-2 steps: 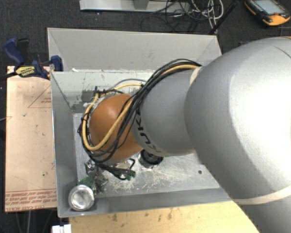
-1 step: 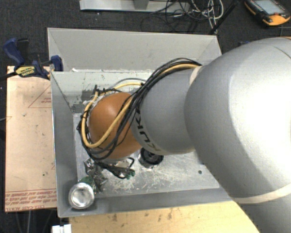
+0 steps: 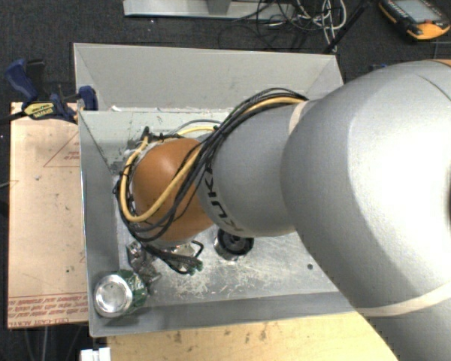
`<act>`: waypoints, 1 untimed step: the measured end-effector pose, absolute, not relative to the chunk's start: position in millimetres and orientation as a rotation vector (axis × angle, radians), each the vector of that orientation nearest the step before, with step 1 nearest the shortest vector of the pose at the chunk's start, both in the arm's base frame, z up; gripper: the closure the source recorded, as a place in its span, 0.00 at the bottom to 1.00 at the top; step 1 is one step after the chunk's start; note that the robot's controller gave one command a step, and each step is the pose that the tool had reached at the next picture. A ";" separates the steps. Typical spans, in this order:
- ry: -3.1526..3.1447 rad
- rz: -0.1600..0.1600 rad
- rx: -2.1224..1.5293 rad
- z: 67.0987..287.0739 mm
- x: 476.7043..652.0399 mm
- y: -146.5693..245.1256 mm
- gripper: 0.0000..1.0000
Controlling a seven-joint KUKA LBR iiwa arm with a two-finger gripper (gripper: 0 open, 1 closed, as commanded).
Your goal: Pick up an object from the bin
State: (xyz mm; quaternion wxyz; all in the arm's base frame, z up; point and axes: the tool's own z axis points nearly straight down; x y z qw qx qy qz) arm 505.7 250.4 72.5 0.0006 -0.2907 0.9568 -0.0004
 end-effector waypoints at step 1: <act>3.006 0.000 -0.911 74.5 504.7 250.2 1.00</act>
Offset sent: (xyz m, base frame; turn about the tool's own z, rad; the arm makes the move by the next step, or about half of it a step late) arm 0.0088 -0.0558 -0.0025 -0.4710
